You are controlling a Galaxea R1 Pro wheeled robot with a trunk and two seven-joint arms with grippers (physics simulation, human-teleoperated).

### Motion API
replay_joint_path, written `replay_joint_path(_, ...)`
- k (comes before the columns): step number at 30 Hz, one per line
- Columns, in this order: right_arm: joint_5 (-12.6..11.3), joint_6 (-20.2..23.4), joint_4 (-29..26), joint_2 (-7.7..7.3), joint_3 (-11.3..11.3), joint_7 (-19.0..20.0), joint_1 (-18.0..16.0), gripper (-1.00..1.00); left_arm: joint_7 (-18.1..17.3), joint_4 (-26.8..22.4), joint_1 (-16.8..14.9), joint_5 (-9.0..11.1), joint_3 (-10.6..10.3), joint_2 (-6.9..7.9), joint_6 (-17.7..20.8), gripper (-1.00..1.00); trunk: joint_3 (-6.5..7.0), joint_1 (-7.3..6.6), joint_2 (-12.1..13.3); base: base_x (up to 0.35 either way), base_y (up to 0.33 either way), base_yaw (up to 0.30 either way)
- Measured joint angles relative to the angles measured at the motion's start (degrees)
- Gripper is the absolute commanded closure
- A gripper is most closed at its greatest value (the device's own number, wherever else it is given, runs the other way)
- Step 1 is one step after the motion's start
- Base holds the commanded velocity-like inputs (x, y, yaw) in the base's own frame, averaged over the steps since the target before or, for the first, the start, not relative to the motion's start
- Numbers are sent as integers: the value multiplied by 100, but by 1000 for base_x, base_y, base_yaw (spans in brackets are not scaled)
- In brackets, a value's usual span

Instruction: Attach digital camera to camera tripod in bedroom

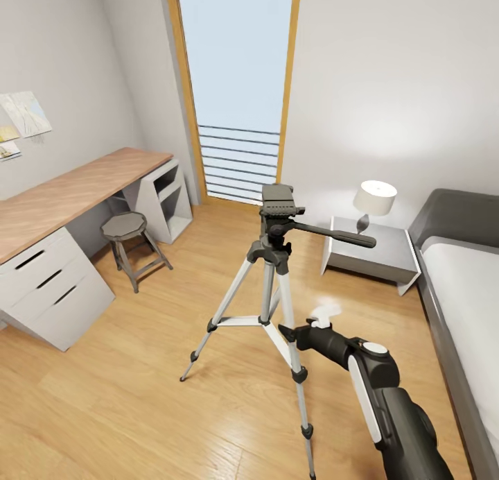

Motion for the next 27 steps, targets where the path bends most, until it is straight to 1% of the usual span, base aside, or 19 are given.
replay_joint_path(2,13,-24,89,51,-1,-12,0,-100,0,0,0,0,0,0,0,100,0,0,0,0,0,0)
replay_joint_path(3,34,-45,184,113,-2,-21,0,-100,0,0,0,-2,0,0,0,100,0,0,0,0,0,0)
replay_joint_path(4,46,-64,233,143,-3,-24,0,-100,0,0,0,-1,0,0,0,100,0,0,0,0,0,0)
replay_joint_path(5,63,-118,308,188,-4,-29,0,-100,0,0,0,-3,0,0,0,100,0,0,0,0,0,0)
replay_joint_path(6,79,-321,390,232,-6,-35,0,-100,0,0,0,-5,0,0,0,100,0,0,0,0,0,0)
replay_joint_path(8,86,-547,426,244,-16,-42,0,-100,0,0,0,-5,0,0,0,100,0,0,0,0,0,0)
replay_joint_path(12,87,-680,431,242,-29,-47,0,-100,0,0,0,-6,0,0,0,100,0,0,0,0,0,0)
replay_joint_path(27,90,-749,455,268,-36,-50,0,-100,0,0,0,-15,0,0,0,100,0,0,0,0,0,0)
